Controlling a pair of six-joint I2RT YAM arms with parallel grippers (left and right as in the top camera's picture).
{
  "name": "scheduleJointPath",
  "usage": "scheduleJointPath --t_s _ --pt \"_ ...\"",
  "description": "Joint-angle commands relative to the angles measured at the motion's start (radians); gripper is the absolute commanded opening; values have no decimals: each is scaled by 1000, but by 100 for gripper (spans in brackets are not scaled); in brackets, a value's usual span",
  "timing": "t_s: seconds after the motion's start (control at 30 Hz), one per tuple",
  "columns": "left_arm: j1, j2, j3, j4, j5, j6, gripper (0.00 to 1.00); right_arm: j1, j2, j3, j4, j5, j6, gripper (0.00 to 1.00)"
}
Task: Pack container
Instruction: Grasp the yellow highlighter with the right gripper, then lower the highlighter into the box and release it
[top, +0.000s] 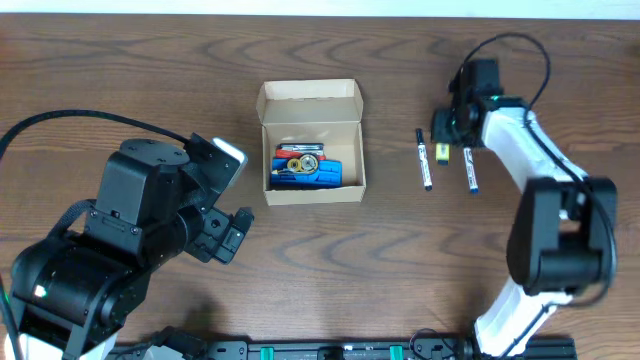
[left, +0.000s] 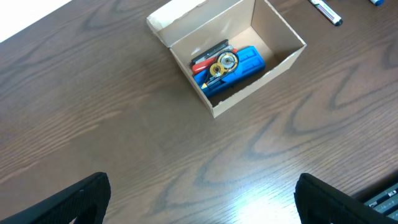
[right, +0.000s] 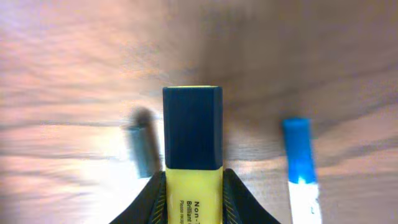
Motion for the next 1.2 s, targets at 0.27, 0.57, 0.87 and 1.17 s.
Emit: scheduleJointPath --t_s 0.27,0.57,0.87,1.17 --pt "5 0 0 -3 11 11 95 269 -291 62 -13 -56 118 1" --pt "4 0 0 -3 11 11 95 503 -219 59 -43 98 288 1" --pt "4 0 0 -3 11 11 95 571 -84 59 -96 177 414 1" --pt "5 0 0 -3 11 11 95 570 -70 59 -142 214 437 1"
